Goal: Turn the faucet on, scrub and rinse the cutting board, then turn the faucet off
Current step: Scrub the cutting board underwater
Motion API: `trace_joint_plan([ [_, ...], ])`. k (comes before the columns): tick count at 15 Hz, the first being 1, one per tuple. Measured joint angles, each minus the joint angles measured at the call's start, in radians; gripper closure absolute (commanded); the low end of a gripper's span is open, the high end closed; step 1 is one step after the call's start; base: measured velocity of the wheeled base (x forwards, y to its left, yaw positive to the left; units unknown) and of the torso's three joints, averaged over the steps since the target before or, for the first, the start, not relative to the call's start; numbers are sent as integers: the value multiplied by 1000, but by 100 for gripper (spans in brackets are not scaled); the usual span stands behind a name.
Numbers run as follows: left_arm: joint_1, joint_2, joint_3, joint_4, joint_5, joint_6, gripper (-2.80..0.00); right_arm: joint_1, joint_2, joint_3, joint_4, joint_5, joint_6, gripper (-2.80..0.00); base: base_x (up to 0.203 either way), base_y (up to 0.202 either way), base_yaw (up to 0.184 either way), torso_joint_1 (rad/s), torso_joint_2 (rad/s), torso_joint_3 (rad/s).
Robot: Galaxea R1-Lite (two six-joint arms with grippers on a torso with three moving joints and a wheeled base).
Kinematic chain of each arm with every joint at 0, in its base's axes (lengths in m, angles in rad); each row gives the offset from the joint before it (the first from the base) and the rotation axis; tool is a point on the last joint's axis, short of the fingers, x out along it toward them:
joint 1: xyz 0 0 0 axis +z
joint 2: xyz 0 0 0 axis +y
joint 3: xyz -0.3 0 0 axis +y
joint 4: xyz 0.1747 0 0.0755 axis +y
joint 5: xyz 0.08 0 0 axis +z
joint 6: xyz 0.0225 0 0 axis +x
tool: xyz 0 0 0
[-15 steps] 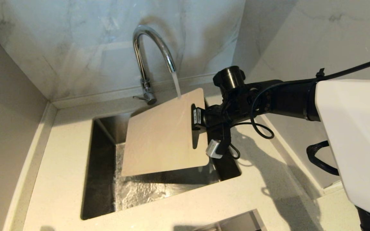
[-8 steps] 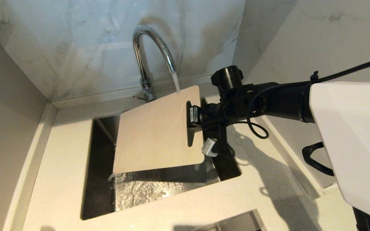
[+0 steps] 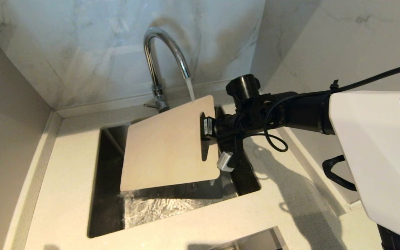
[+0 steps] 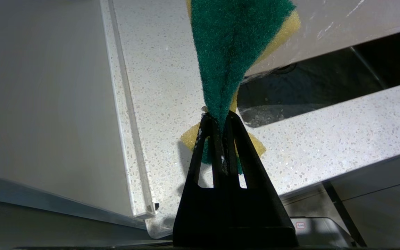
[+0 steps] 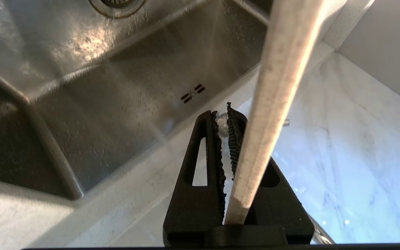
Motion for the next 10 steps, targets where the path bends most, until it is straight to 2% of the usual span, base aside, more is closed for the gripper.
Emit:
trace_joint_plan([
  [6, -1, 0, 0, 0, 0, -1, 0, 5, -28, 39, 53, 35, -2, 0, 0, 0, 0, 0, 0, 0],
  [10, -1, 0, 0, 0, 0, -1, 0, 7, -95, 141, 52, 39, -2, 0, 0, 0, 0, 0, 0, 0],
])
